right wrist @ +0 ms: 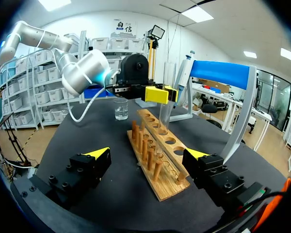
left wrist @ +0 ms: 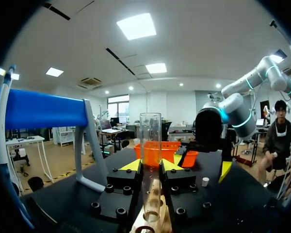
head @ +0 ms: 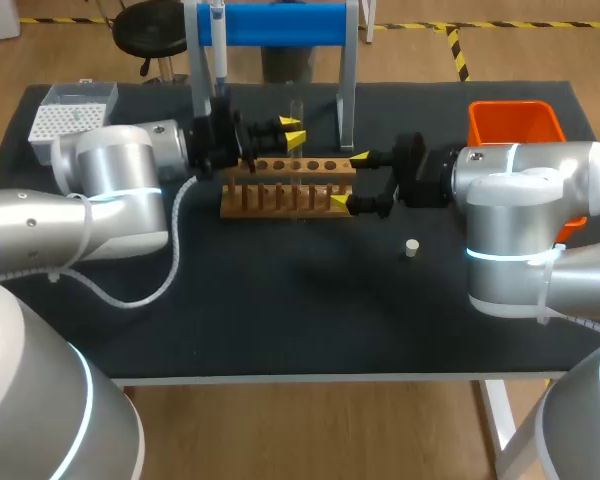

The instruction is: Invert the test tube, pick up the pipette, mount the tip to pipette, aspirate from beaker and dispense into the tube, eject the tip, return the pipette, and cap with the stopper.

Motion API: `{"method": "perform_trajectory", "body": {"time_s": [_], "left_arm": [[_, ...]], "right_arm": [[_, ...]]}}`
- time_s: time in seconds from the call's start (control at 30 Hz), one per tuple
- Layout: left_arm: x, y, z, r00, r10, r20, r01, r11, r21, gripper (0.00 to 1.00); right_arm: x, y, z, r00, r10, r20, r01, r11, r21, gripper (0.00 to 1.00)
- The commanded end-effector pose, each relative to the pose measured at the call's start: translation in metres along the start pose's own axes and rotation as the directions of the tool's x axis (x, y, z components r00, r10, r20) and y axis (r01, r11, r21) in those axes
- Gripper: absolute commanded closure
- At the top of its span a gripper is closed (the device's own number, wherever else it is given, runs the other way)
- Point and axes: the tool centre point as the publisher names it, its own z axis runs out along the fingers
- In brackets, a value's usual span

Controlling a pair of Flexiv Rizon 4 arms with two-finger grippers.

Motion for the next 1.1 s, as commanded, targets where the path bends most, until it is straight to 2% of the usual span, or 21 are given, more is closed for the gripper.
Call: {"method": "perform_trajectory", "body": {"time_s": [0.03, 0.5, 0.53, 0.57, 0.7, 0.83, 1.1], "left_arm": [[-0.002, 0.007, 0.003, 1.000, -0.001, -0.005, 0.001, 1.000, 0.009, 1.00], [-0.001, 0.017, 0.002, 1.000, -0.019, 0.003, 0.019, 1.000, 0.018, 1.00], [-0.001, 0.017, 0.002, 1.000, -0.021, 0.002, 0.021, 1.000, 0.015, 0.61], [0.000, 0.017, 0.002, 1.000, -0.025, 0.006, 0.025, 1.000, 0.013, 0.00], [0.003, 0.010, 0.000, 1.000, -0.024, 0.003, 0.024, 1.000, -0.001, 0.00], [0.005, -0.005, -0.008, 1.000, -0.020, 0.007, 0.020, 0.999, -0.029, 0.00], [0.013, -0.040, -0.046, 0.999, -0.012, 0.036, 0.016, 0.993, -0.121, 0.00]], "right_arm": [[0.000, 0.000, 0.000, 1.000, 0.000, 0.002, 0.000, 1.000, 0.000, 0.00], [0.000, 0.000, 0.000, 1.000, 0.000, 0.002, 0.000, 1.000, 0.000, 0.00], [0.000, 0.000, 0.000, 1.000, 0.000, 0.002, 0.000, 1.000, 0.000, 0.00], [0.000, 0.000, 0.000, 1.000, 0.000, 0.002, 0.000, 1.000, 0.000, 0.00], [0.000, 0.000, 0.000, 1.000, 0.000, 0.002, 0.000, 1.000, 0.000, 0.00], [0.000, 0.000, 0.000, 1.000, 0.000, 0.002, 0.000, 1.000, 0.000, 0.00], [0.000, 0.000, 0.000, 1.000, 0.000, 0.002, 0.000, 1.000, 0.000, 0.00]]}}
